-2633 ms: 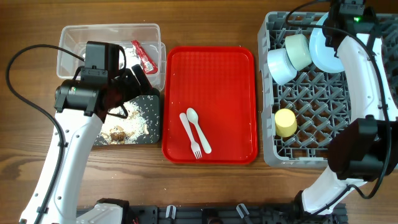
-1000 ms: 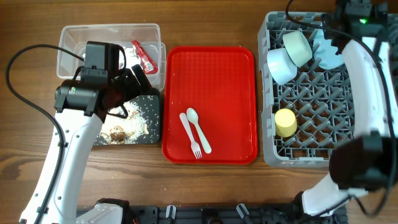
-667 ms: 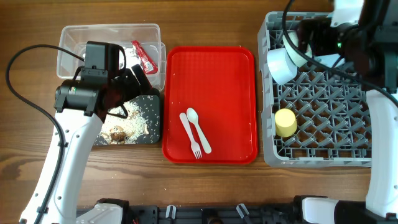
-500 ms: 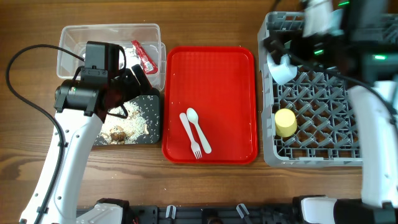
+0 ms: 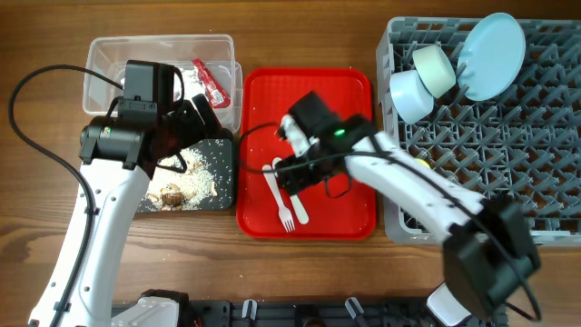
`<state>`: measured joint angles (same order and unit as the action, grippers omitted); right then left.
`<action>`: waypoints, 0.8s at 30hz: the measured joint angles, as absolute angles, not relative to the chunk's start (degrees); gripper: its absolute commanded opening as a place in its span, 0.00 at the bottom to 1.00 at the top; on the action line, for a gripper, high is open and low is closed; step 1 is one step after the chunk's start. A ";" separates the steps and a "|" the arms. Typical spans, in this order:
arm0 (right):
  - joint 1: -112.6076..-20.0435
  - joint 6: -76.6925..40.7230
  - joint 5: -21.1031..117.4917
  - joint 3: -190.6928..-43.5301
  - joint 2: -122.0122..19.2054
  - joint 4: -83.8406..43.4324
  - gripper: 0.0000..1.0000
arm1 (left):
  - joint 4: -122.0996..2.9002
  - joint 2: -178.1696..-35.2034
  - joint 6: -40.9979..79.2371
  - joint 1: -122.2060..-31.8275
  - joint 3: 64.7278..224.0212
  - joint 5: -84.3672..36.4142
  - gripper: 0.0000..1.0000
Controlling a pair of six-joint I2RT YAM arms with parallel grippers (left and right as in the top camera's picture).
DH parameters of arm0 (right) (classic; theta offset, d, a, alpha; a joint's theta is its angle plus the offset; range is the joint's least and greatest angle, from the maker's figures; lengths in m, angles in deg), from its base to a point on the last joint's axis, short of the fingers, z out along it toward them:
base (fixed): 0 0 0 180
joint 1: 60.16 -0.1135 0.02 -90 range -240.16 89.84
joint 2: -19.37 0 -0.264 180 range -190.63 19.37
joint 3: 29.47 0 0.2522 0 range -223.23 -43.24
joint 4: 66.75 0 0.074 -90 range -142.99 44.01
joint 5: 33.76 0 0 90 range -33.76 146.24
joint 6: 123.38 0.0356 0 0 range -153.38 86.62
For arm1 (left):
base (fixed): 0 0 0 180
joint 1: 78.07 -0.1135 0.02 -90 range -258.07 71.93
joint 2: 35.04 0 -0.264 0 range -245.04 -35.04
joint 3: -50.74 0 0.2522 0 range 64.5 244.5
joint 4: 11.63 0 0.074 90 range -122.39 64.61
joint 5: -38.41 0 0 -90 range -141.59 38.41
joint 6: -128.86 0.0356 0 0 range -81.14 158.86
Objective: Sort waste into correct bins and load items into the dishwasher rack
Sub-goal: 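Move the right gripper to the tray and grasp the white spoon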
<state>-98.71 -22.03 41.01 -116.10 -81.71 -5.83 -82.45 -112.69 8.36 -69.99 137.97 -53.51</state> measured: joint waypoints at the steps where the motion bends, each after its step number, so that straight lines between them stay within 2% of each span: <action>1: -99.76 -21.77 42.72 -116.07 -82.67 -5.90 0.70 | -82.45 -112.69 8.36 -69.99 137.97 -53.51 1.00; 11: -101.96 -19.27 49.32 -116.01 -92.75 -9.53 0.61 | -82.45 -112.69 8.36 -69.99 137.97 -53.51 1.00; 16: -101.99 -19.47 50.15 -116.23 -93.42 -12.46 0.51 | -82.45 -112.69 8.36 -69.99 137.97 -53.51 1.00; 22: -101.96 -19.93 50.57 -116.23 -93.86 -13.64 0.27 | -82.43 -112.69 8.36 -69.99 137.97 -53.51 1.00; 24: -101.96 -19.80 50.78 -116.25 -94.01 -13.72 0.16 | -82.43 -112.69 8.36 -69.99 137.97 -53.51 1.00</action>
<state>-101.96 -19.80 50.78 -116.25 -94.01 -13.72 -82.43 -112.69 8.36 -69.99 137.97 -53.51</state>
